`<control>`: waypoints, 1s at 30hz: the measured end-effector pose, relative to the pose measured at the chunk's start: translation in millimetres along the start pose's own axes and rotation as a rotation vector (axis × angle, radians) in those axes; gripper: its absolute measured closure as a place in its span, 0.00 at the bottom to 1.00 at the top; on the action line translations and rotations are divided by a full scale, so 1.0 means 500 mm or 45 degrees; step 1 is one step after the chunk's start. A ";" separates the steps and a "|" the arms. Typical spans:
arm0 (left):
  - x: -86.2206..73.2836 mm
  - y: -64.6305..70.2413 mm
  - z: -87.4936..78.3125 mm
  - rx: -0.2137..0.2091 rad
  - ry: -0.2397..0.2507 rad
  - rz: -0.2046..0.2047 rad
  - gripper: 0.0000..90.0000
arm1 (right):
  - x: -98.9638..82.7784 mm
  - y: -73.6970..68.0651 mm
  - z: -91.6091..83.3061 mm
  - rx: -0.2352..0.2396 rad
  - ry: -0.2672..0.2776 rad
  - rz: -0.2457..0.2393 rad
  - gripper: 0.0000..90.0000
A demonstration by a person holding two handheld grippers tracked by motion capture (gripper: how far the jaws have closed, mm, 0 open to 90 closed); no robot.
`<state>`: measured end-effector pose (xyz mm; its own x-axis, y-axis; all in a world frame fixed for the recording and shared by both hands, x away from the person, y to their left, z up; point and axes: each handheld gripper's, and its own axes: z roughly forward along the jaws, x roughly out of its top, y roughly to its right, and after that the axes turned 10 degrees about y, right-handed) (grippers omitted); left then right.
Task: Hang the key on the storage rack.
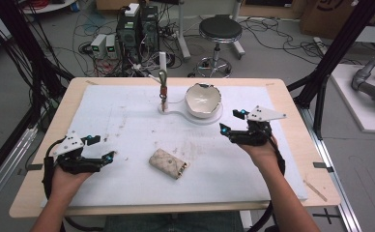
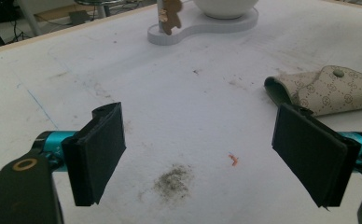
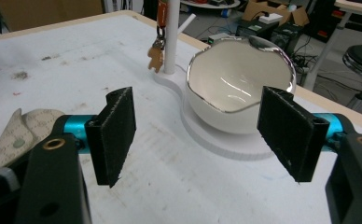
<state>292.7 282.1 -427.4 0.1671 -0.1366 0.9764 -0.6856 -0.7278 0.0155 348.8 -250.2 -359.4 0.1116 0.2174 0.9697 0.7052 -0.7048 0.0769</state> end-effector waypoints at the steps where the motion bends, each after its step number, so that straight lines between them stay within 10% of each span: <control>1: 0.000 0.000 0.000 0.001 0.001 0.000 0.19 | -0.007 0.000 -0.005 0.000 0.000 0.004 0.31; 30: 0.011 -0.007 0.039 -0.028 0.010 0.014 0.19 | -0.127 0.018 -0.074 -0.108 -0.026 0.112 0.22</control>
<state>310.0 271.0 -426.4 0.1541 -0.1391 0.9782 -0.7030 -0.7111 0.0096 322.1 -295.4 -411.7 0.1851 0.1654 0.9687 0.6305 -0.7761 0.0121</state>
